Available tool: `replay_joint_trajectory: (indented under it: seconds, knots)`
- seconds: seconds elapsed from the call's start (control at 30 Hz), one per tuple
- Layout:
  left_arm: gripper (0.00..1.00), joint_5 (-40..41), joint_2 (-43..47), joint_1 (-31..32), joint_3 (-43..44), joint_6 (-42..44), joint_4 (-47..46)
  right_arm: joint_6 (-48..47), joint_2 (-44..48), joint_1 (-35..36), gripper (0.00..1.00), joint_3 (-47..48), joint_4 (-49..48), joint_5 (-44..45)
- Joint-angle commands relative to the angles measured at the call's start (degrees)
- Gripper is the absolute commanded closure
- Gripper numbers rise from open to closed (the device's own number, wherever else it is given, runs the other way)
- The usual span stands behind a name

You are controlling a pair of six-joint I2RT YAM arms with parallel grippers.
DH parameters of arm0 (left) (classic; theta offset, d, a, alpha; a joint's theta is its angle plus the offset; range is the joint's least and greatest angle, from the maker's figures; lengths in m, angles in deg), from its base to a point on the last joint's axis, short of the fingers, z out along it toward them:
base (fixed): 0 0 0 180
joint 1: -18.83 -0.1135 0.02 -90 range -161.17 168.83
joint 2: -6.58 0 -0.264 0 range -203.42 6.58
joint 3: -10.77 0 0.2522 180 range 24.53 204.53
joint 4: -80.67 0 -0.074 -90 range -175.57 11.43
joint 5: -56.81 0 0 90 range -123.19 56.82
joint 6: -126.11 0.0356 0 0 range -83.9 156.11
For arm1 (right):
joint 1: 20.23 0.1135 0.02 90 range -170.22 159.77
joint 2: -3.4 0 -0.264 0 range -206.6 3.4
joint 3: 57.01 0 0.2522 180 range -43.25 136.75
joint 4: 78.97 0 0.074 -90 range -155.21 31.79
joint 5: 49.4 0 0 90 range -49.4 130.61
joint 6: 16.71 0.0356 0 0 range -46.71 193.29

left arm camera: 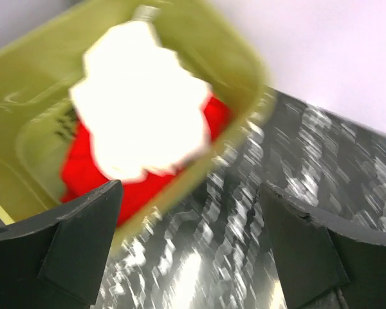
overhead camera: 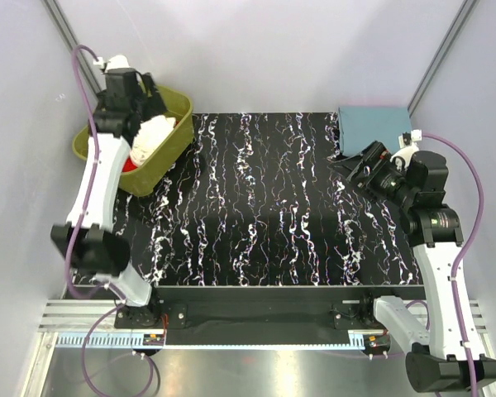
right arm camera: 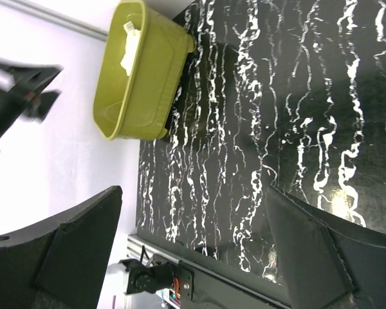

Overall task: Fold and stack the t-shirts
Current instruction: Grab the tshirt from the pile

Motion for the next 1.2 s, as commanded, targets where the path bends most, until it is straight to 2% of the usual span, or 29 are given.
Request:
replay_joint_trajectory:
  seconds: [0.0, 0.07, 0.13, 0.2, 0.23, 0.4, 0.57, 0.73, 0.9, 1.17]
  knots:
    - [0.09, -0.1, -10.2, -6.0, 8.1, -1.3, 3.2, 0.0, 0.9, 1.0, 0.0, -0.1, -2.8, -2.5]
    - [0.1, 0.4, -14.8, -8.7, 13.6, -1.0, 4.5, -0.1, 1.1, 1.3, 0.0, -0.3, -2.8, -2.3]
    - [0.11, 1.9, -19.1, -10.5, 15.0, 2.0, 2.3, -0.7, 1.2, 1.7, 0.0, -0.4, -2.8, -2.0]
    - [0.12, 3.5, -22.3, -11.8, 15.4, 4.2, -1.4, -1.6, 1.0, 1.9, 0.0, -0.2, -2.1, -1.0]
    - [0.19, 2.8, -23.4, -12.4, 15.6, 4.7, -2.5, -2.1, 1.0, 1.9, 0.01, -0.2, -1.8, -0.4]
    - [0.22, 4.2, -23.9, -12.5, 11.8, 7.6, -12.2, -5.0, -0.8, 2.1, 0.0, 0.4, 0.5, 4.7]
    - [0.24, 3.7, -28.2, -12.3, 13.5, 3.6, -10.0, -5.2, -1.7, 2.2, 0.0, -0.4, 0.0, 6.2]
    - [0.21, 0.9, -27.0, -12.7, 5.3, 0.5, -19.2, -5.4, -2.4, 2.5, 0.0, -0.6, -0.5, 5.6]
    - [0.26, 2.5, -32.1, -14.1, 9.8, -4.6, -17.4, -6.1, -2.0, 2.5, 0.01, -0.5, 0.2, 7.0]
    - [0.31, 0.6, -38.9, -15.7, 14.6, -10.9, -17.1, -7.3, -3.4, 3.1, 0.01, -0.3, 0.0, 8.6]
